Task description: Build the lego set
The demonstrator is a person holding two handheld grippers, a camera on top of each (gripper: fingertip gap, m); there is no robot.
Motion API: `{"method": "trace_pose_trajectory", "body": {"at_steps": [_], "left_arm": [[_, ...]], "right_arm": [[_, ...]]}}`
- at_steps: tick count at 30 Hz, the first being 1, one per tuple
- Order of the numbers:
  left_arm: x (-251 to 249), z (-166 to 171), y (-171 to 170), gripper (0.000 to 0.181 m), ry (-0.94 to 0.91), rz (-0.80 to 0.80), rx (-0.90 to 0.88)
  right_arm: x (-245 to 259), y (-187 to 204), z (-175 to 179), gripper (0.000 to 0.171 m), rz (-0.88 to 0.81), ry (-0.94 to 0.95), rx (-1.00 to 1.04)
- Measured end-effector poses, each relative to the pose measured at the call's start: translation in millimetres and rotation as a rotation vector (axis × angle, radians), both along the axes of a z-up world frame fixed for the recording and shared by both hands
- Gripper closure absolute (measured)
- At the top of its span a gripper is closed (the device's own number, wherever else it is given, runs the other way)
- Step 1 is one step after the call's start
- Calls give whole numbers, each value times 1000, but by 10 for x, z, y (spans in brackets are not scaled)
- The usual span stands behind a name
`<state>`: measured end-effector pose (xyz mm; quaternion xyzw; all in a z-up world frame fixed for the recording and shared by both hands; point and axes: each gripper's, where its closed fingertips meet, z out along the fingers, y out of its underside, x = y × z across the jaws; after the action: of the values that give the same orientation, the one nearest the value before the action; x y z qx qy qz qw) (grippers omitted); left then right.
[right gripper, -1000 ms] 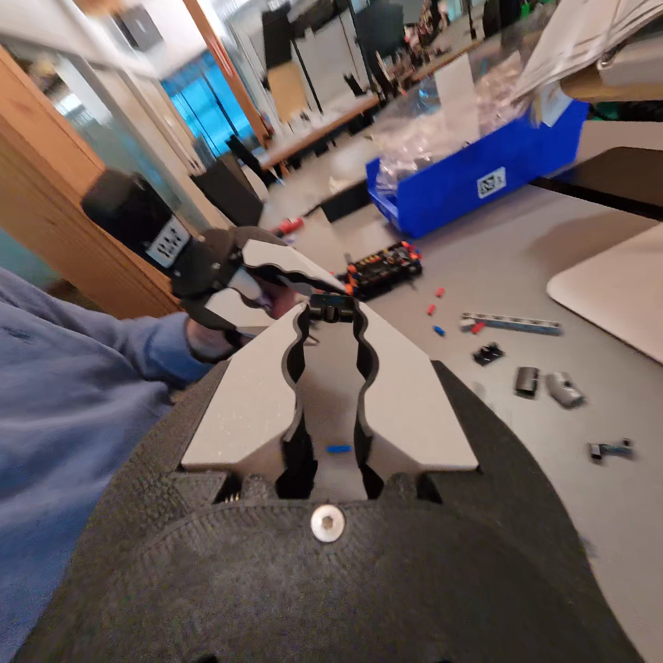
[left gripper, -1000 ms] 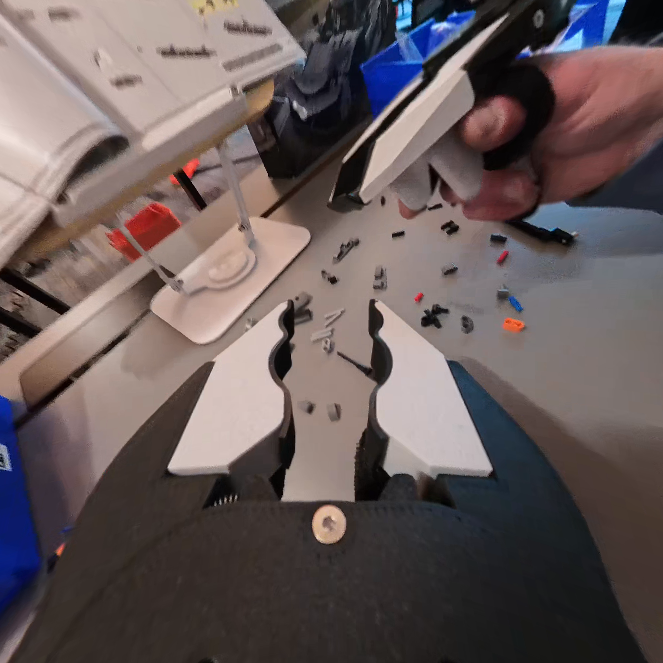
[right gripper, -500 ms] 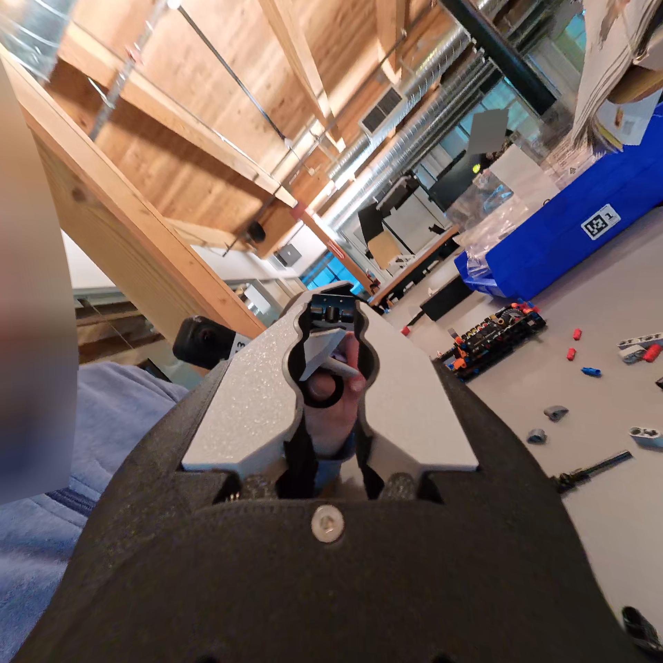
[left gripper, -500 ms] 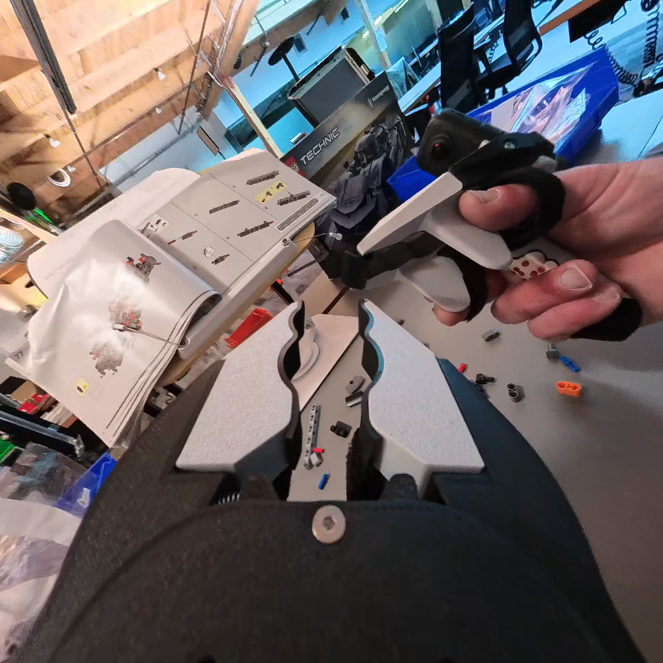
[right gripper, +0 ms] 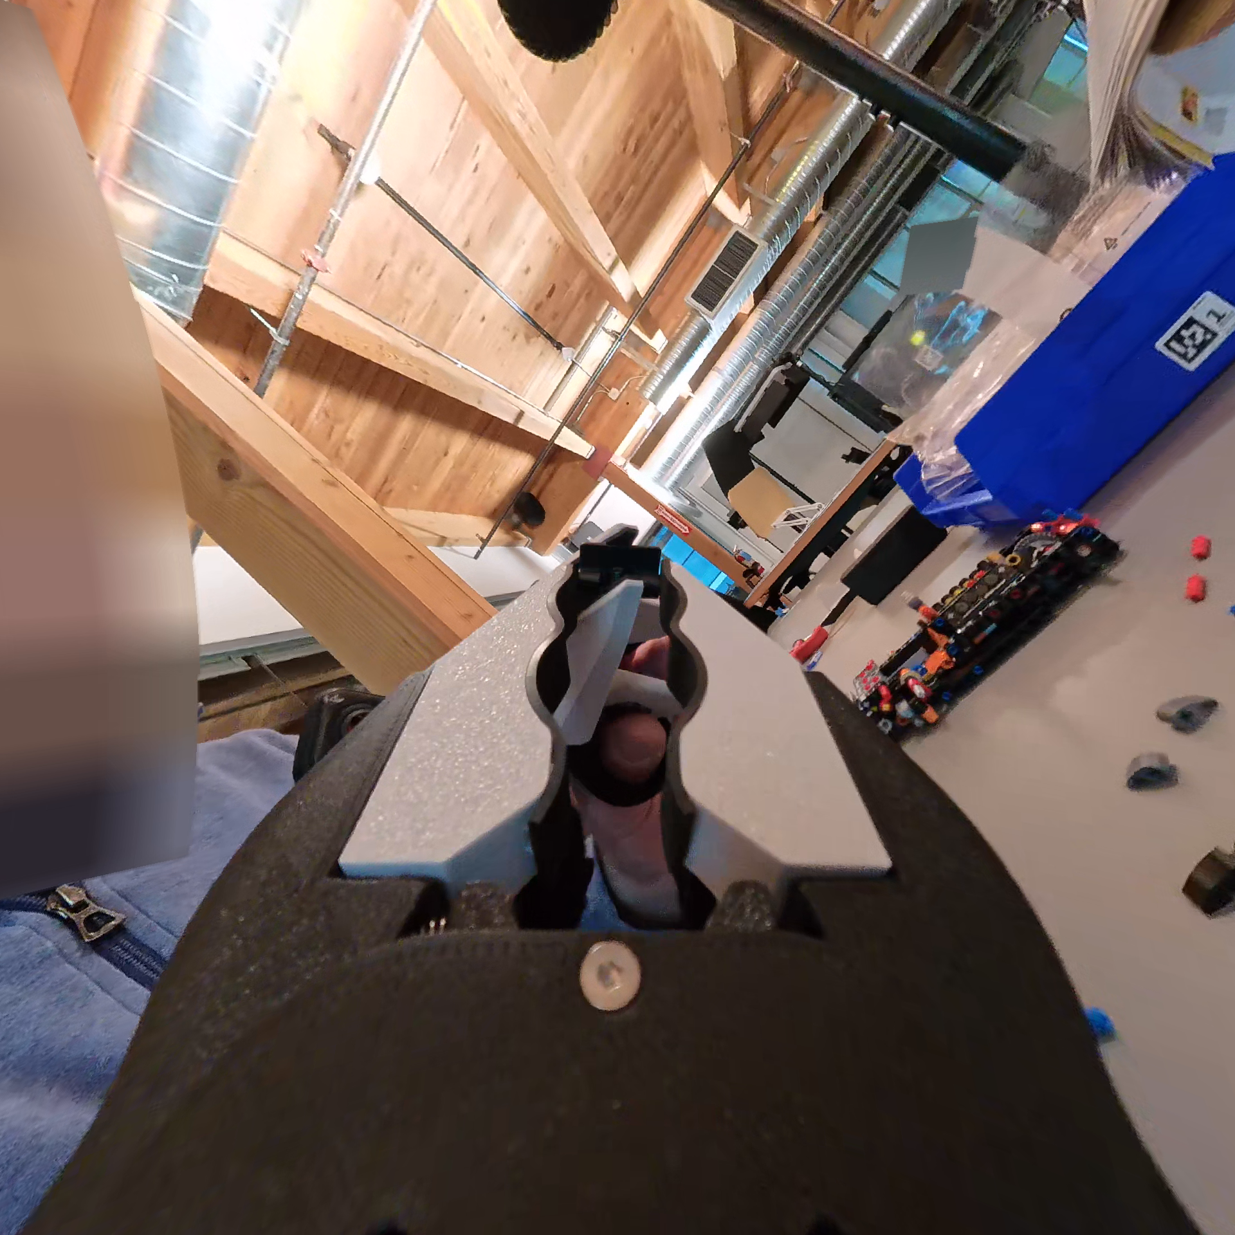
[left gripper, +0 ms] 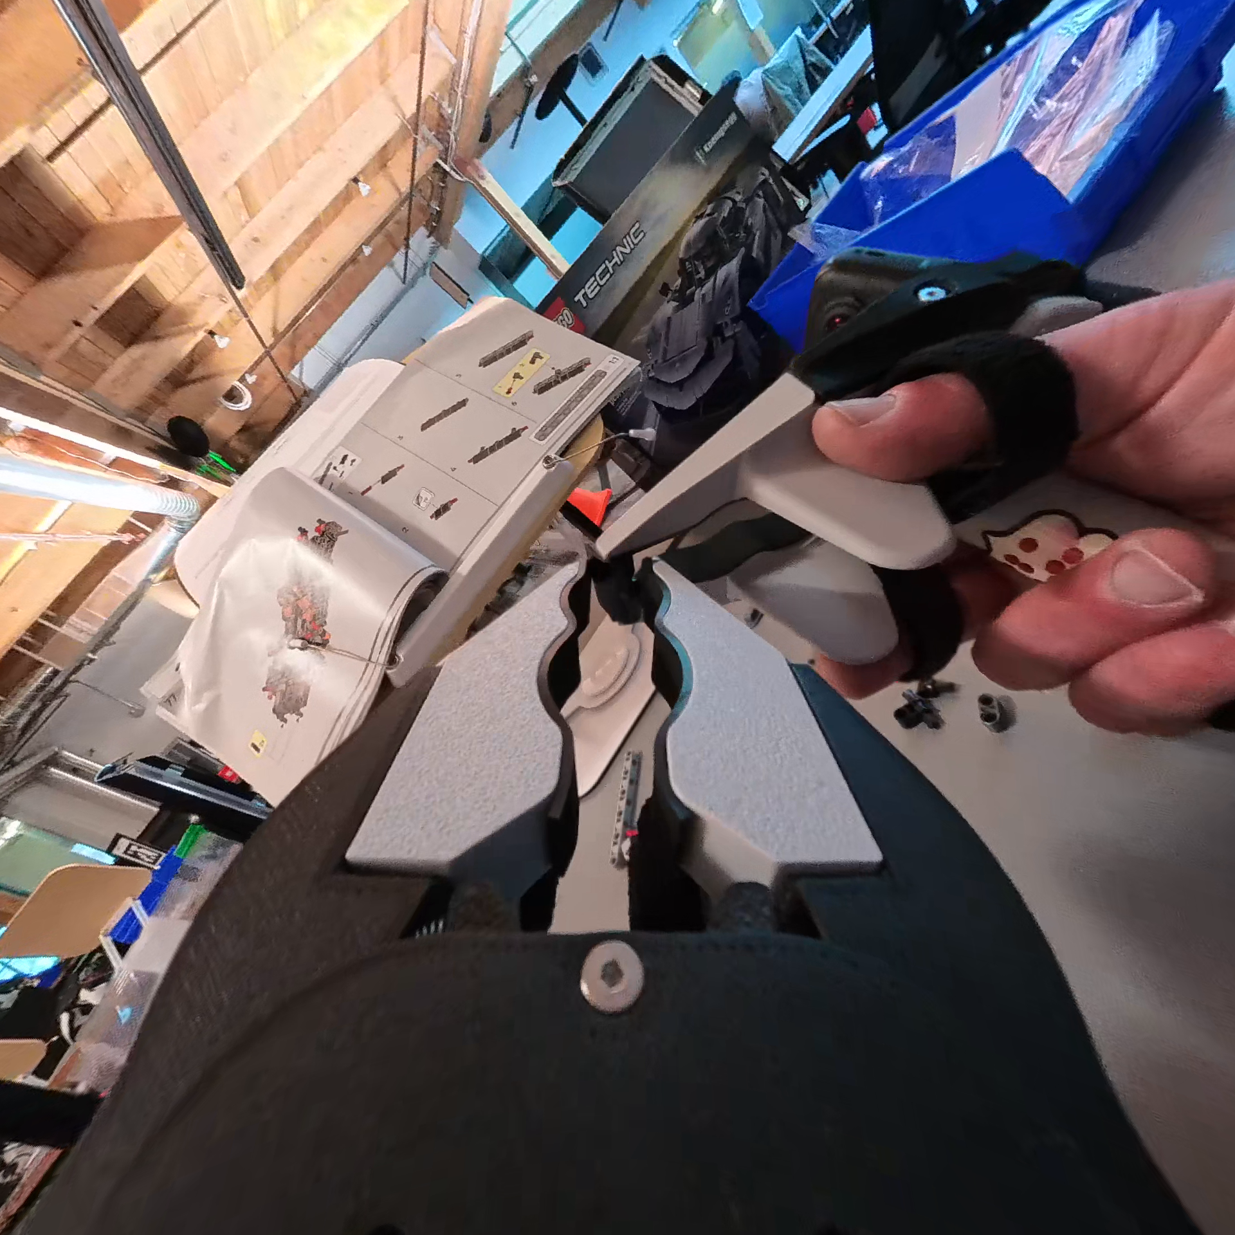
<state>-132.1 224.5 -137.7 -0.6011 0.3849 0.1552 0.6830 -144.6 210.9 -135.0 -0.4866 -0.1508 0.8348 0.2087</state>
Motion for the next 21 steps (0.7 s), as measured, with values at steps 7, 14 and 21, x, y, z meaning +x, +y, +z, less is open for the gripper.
{"method": "trace_pose_trajectory", "body": {"at_steps": [7, 14, 21], "left_arm": [[-26, -75, -56, 175, -54, -49, -44], [-80, 56, -130, 166, -119, -62, 19], [-63, -17, -106, 176, -64, -51, 6]], "right_arm": [[-68, -71, -56, 149, 26, 0, -30], [-49, -38, 31, 150, 1, 38, -31], [-45, -28, 18, 150, 22, 48, -64]]}}
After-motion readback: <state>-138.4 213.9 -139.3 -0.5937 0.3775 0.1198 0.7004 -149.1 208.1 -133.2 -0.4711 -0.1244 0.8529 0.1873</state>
